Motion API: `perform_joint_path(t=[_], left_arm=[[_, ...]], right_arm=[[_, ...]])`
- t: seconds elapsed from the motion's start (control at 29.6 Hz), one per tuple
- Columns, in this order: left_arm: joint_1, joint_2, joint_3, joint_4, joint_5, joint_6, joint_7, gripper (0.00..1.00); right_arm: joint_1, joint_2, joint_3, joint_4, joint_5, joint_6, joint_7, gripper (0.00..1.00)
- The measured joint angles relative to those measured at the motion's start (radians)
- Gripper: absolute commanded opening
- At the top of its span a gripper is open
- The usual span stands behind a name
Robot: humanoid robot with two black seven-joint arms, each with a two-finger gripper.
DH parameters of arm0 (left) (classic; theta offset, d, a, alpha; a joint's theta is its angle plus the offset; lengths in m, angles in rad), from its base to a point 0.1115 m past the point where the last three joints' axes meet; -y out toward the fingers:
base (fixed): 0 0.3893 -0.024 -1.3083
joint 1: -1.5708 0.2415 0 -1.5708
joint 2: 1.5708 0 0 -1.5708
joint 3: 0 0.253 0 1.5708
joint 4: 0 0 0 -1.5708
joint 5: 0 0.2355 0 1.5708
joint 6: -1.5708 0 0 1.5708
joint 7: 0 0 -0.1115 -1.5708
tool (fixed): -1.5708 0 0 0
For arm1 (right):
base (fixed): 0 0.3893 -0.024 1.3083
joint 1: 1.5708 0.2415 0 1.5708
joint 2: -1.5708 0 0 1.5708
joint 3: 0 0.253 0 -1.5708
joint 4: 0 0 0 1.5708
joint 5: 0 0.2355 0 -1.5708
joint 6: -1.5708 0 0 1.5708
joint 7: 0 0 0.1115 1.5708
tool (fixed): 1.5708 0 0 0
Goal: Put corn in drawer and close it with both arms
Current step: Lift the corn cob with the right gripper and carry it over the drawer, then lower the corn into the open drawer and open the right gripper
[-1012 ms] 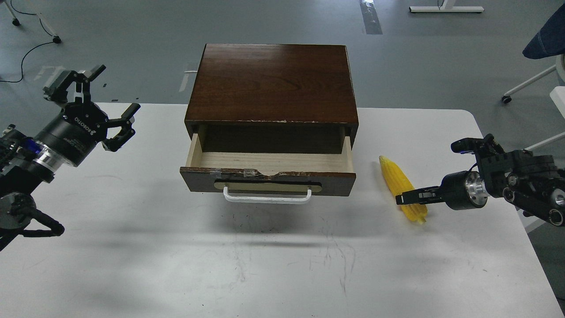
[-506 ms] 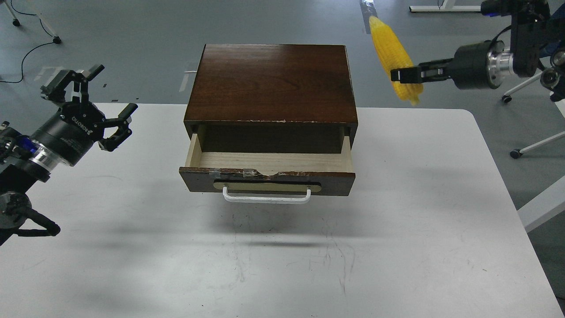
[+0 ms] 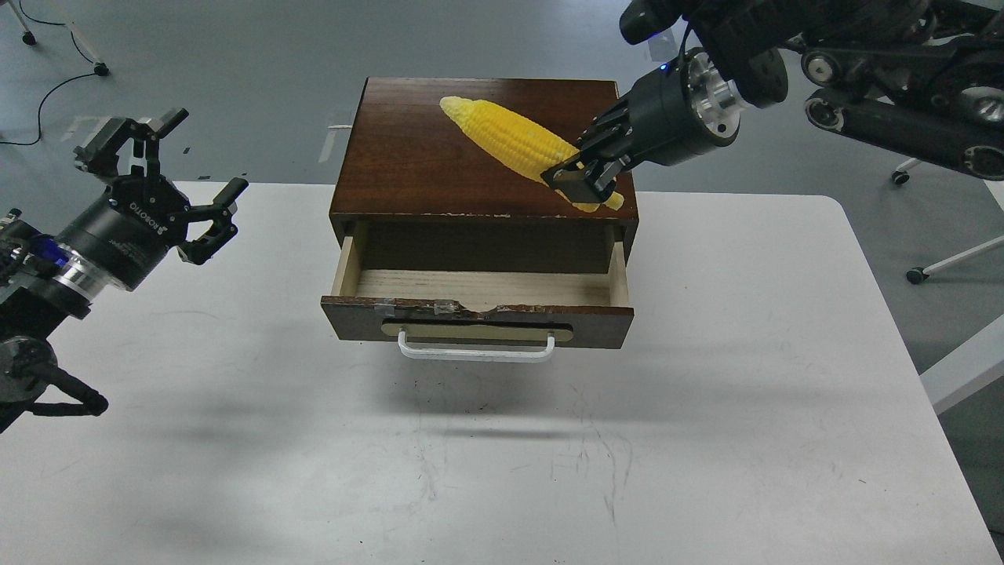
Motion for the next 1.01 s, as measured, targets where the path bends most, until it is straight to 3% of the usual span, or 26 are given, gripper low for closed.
perform_joint_path(t=[0.3, 0.44, 0.54, 0.61, 0.64, 0.71, 0.91, 1.01], left_arm=[[0.001, 0.011, 0.002, 0.000, 0.000, 0.000, 0.000, 1.00], [0.002, 0.019, 0.002, 0.000, 0.000, 0.000, 0.000, 1.00], [0.002, 0.024, 0.002, 0.000, 0.000, 0.000, 0.000, 1.00], [0.003, 0.026, 0.002, -0.001, 0.000, 0.000, 0.000, 1.00], [0.002, 0.026, 0.002, -0.001, 0.000, 0.000, 0.000, 1.00], [0.003, 0.026, 0.002, -0.001, 0.000, 0.000, 0.000, 1.00], [0.003, 0.027, 0.002, 0.000, 0.000, 0.000, 0.000, 1.00], [0.003, 0.027, 0.001, 0.000, 0.000, 0.000, 0.000, 1.00]], right_arm=[[-0.017, 0.123, -0.080, -0.021, -0.074, -0.115, 0.000, 0.14], [-0.046, 0.157, -0.085, -0.060, -0.074, -0.121, 0.000, 0.24], [-0.058, 0.166, -0.085, -0.072, -0.073, -0.122, 0.000, 0.41], [-0.067, 0.168, -0.085, -0.073, -0.072, -0.122, 0.000, 0.44], [-0.070, 0.168, -0.084, -0.073, -0.072, -0.123, 0.000, 0.55], [-0.074, 0.168, -0.083, -0.074, -0.070, -0.123, 0.000, 0.64], [-0.077, 0.169, -0.079, -0.074, -0.064, -0.124, 0.000, 0.86], [-0.077, 0.169, -0.078, -0.074, -0.062, -0.126, 0.000, 0.90]])
